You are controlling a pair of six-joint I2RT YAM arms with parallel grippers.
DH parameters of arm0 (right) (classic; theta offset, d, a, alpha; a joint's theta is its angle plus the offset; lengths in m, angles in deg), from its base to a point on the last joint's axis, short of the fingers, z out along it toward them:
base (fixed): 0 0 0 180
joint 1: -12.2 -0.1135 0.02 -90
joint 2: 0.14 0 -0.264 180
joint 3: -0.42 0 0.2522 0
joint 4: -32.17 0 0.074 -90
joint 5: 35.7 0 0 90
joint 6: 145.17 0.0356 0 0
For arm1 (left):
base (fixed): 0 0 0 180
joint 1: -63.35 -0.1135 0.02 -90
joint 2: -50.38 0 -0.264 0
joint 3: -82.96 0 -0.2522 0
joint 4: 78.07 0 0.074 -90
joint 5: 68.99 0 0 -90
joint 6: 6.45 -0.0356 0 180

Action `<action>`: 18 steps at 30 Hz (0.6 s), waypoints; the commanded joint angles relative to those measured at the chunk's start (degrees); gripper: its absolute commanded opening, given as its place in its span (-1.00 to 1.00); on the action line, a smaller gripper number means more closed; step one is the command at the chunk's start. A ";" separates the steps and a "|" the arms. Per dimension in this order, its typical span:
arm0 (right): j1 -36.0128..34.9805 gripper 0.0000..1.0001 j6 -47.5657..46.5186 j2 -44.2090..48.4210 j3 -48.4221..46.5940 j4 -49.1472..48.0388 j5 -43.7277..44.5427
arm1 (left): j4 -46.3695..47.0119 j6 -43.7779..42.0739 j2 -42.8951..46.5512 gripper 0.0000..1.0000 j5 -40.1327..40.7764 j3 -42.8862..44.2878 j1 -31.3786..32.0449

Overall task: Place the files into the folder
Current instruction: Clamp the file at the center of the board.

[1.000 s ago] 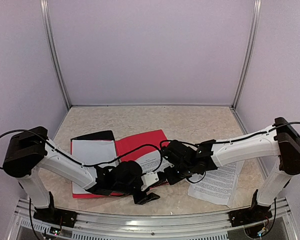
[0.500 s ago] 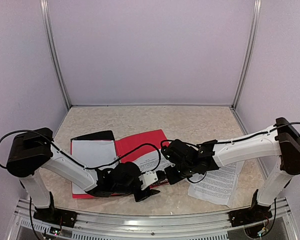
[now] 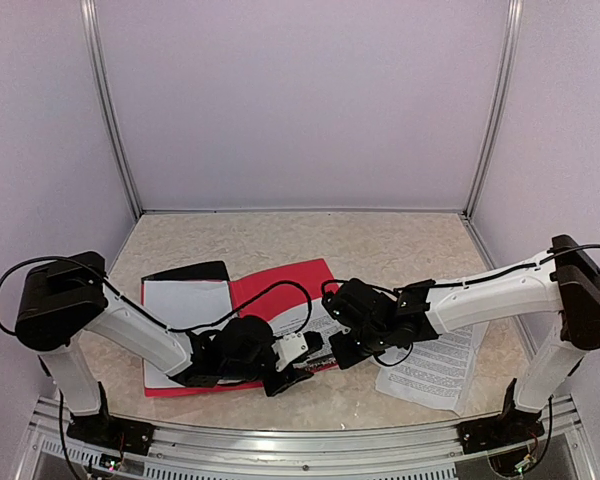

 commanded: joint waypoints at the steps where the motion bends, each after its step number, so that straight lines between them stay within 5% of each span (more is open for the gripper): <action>1: 0.54 -1.00 -0.70 -0.86 2.10 2.30 -1.77 | -0.30 1.33 -0.60 -0.31 -3.66 -0.46 -0.38; 18: 0.60 -1.00 -0.88 -0.59 2.36 1.89 -2.09 | -2.12 2.33 -3.91 -0.46 -3.17 0.92 -0.98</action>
